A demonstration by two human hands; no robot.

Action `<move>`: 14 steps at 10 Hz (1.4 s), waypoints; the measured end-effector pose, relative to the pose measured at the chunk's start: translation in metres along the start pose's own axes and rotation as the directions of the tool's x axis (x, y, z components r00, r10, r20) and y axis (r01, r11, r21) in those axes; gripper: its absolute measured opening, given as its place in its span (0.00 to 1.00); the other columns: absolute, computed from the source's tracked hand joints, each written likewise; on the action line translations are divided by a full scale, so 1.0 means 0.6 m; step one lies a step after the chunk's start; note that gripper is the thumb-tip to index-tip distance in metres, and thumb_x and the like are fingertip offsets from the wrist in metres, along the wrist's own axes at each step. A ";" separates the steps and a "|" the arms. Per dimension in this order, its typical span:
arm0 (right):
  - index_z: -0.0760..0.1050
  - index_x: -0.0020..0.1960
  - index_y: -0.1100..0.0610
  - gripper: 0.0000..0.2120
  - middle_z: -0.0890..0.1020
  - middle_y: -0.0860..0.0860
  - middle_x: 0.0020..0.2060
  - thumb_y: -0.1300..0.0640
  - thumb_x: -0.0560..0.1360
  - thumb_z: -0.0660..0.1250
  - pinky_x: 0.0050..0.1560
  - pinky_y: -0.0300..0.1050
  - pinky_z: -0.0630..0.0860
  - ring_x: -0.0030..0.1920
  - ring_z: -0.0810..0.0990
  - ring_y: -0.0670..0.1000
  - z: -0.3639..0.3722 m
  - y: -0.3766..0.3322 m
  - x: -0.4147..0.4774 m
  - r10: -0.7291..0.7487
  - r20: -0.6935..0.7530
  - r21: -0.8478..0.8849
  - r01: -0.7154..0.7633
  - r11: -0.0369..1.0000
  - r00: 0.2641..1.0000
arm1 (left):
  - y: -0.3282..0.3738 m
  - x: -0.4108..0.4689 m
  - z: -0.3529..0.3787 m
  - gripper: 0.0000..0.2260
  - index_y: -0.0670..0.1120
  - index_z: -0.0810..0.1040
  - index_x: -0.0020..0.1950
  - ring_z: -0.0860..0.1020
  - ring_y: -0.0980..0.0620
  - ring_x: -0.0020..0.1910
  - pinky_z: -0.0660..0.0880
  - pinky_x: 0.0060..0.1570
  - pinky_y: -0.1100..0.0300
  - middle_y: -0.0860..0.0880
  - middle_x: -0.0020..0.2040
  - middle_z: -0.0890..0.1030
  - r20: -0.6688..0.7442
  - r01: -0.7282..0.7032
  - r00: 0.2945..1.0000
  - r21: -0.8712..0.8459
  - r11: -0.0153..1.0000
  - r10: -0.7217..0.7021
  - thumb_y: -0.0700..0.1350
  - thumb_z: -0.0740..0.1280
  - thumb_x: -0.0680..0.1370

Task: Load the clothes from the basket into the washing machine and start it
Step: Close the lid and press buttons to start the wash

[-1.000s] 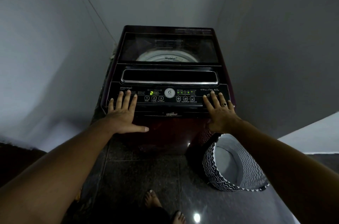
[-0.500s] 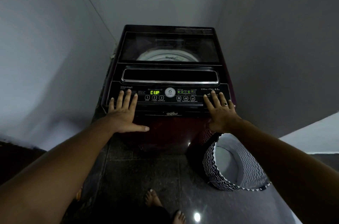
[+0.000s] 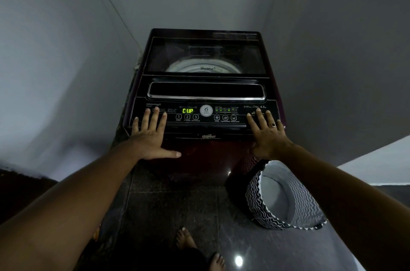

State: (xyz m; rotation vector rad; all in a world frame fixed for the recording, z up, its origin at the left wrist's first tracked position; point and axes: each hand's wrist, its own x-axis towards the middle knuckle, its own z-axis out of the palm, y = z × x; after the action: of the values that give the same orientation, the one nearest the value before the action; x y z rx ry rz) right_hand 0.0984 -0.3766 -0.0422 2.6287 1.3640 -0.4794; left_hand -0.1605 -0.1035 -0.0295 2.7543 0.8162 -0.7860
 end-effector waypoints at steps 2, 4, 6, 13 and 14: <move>0.30 0.80 0.49 0.57 0.32 0.57 0.79 0.38 0.71 0.70 0.77 0.70 0.43 0.79 0.32 0.64 0.000 0.000 0.001 -0.002 0.002 0.001 0.002 1.000 1.000 | -0.001 0.000 0.001 0.66 0.49 0.23 0.76 0.21 0.41 0.73 0.33 0.74 0.34 0.44 0.73 0.19 -0.003 0.003 1.000 -0.002 1.000 -0.003 0.85 0.56 0.58; 0.30 0.80 0.49 0.58 0.32 0.57 0.79 0.38 0.71 0.70 0.77 0.71 0.43 0.79 0.32 0.64 0.000 0.000 -0.001 -0.008 -0.003 0.002 0.008 1.000 1.000 | -0.001 0.000 0.001 0.66 0.49 0.22 0.75 0.21 0.41 0.72 0.32 0.73 0.34 0.44 0.72 0.18 -0.007 -0.001 1.000 -0.007 1.000 0.001 0.86 0.55 0.58; 0.30 0.81 0.49 0.57 0.32 0.58 0.79 0.38 0.71 0.70 0.77 0.71 0.44 0.79 0.32 0.64 -0.001 -0.001 0.000 -0.005 0.000 0.003 0.005 1.000 1.000 | 0.001 0.000 0.001 0.66 0.49 0.22 0.75 0.21 0.41 0.73 0.33 0.74 0.34 0.44 0.73 0.18 -0.009 0.003 1.000 -0.001 1.000 -0.003 0.86 0.55 0.58; 0.30 0.80 0.49 0.57 0.31 0.58 0.79 0.37 0.71 0.70 0.77 0.70 0.43 0.79 0.31 0.64 -0.001 -0.001 0.000 -0.001 0.008 0.003 0.001 1.000 1.000 | 0.002 -0.002 -0.001 0.66 0.49 0.23 0.76 0.21 0.42 0.72 0.32 0.73 0.35 0.44 0.73 0.19 -0.003 0.000 1.000 -0.008 1.000 0.000 0.85 0.55 0.58; 0.30 0.81 0.50 0.57 0.31 0.58 0.79 0.38 0.71 0.69 0.77 0.70 0.42 0.79 0.31 0.64 -0.001 -0.001 0.000 -0.005 0.005 0.003 0.005 1.000 1.000 | 0.002 -0.001 -0.001 0.66 0.49 0.23 0.76 0.21 0.42 0.72 0.32 0.73 0.34 0.44 0.73 0.18 -0.001 -0.001 1.000 -0.011 1.000 0.001 0.86 0.55 0.58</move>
State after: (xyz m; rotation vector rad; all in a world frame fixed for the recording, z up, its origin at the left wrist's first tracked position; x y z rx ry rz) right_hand 0.0978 -0.3760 -0.0413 2.6250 1.3703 -0.4894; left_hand -0.1603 -0.1046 -0.0285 2.7452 0.8174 -0.7776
